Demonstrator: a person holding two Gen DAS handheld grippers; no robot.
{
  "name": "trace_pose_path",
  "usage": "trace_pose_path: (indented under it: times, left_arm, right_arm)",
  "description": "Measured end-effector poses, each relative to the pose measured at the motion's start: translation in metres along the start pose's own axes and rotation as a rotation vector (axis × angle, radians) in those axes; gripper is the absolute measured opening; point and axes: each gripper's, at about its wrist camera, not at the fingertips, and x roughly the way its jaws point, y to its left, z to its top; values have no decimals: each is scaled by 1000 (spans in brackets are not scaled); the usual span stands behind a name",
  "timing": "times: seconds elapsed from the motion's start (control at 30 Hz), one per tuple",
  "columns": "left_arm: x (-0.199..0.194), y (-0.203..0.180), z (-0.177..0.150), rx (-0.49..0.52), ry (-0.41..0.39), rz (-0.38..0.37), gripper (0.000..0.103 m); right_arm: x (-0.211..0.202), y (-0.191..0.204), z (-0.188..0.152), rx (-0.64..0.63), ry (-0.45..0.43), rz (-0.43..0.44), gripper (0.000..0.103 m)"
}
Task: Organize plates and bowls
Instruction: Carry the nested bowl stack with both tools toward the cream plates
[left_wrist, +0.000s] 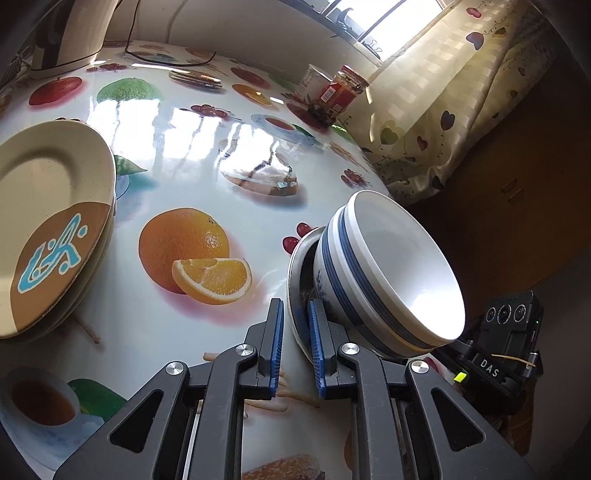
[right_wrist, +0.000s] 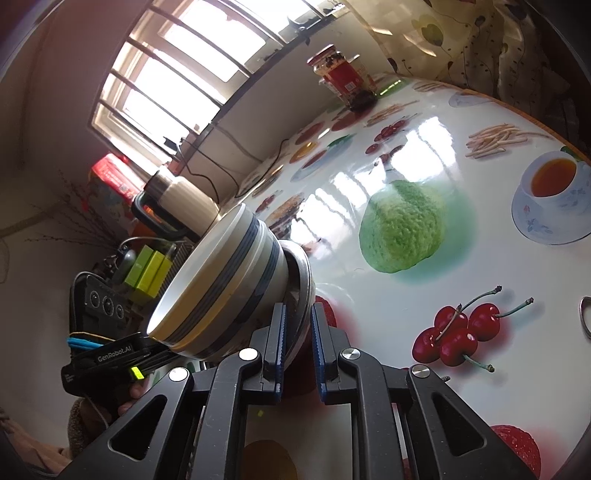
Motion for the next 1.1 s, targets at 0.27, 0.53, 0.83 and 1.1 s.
trace_pose_path:
  times: [0.27,0.53,0.83,1.1]
  left_arm:
    - [3,-2,1,17,4,9,14]
    - [2,-5,0,41,-8,18,12]
    - [1,-8,-2,61,-19,32,12]
    - [2,-4,-1,32,-16,15,13]
  right_arm:
    - [-1,0,-1,-7,-8,1,13]
    - [-2,0,-3,-19,-15,8,13]
    - [-3,2,-3,-21,-21,18,13]
    - [0,-3,0,0,-25,17,14]
